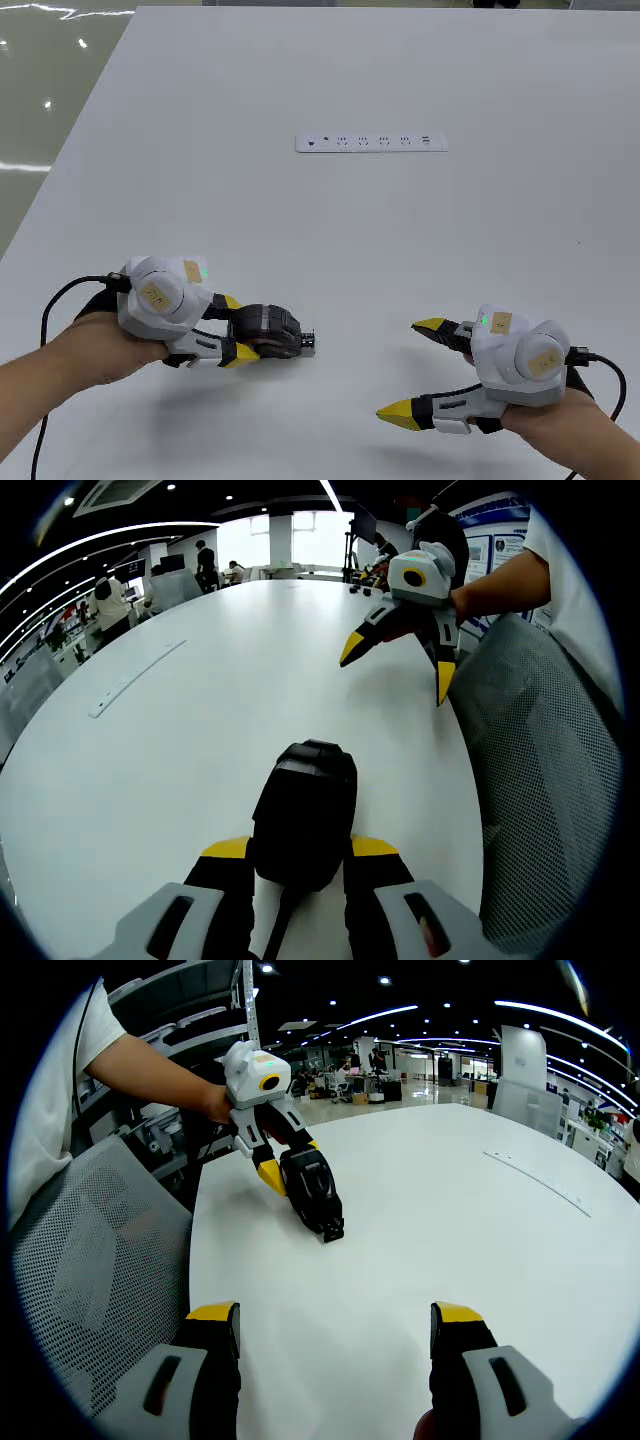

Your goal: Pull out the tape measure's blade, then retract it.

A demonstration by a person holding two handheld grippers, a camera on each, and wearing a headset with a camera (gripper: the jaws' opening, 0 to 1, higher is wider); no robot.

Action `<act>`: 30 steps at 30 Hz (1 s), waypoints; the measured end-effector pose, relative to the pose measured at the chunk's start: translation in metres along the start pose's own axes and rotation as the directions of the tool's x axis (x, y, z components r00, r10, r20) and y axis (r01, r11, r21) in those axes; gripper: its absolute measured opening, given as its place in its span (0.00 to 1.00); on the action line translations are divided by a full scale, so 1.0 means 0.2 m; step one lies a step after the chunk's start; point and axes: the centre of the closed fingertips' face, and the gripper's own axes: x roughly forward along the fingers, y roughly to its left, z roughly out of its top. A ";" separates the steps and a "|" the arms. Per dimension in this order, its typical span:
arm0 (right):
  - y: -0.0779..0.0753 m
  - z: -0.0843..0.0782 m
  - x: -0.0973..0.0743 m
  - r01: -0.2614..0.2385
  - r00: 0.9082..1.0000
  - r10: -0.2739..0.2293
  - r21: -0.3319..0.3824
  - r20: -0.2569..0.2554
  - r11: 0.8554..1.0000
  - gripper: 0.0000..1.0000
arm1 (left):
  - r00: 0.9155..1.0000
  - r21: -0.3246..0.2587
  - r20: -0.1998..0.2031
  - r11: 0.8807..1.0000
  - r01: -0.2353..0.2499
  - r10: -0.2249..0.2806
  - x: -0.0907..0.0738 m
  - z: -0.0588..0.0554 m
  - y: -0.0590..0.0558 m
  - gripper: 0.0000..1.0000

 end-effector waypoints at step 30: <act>-0.02 0.05 0.14 -0.013 1.000 0.013 -0.058 -0.005 0.998 0.59 | 0.999 0.093 -0.046 0.996 0.011 -0.007 0.00 0.00 -0.01 0.28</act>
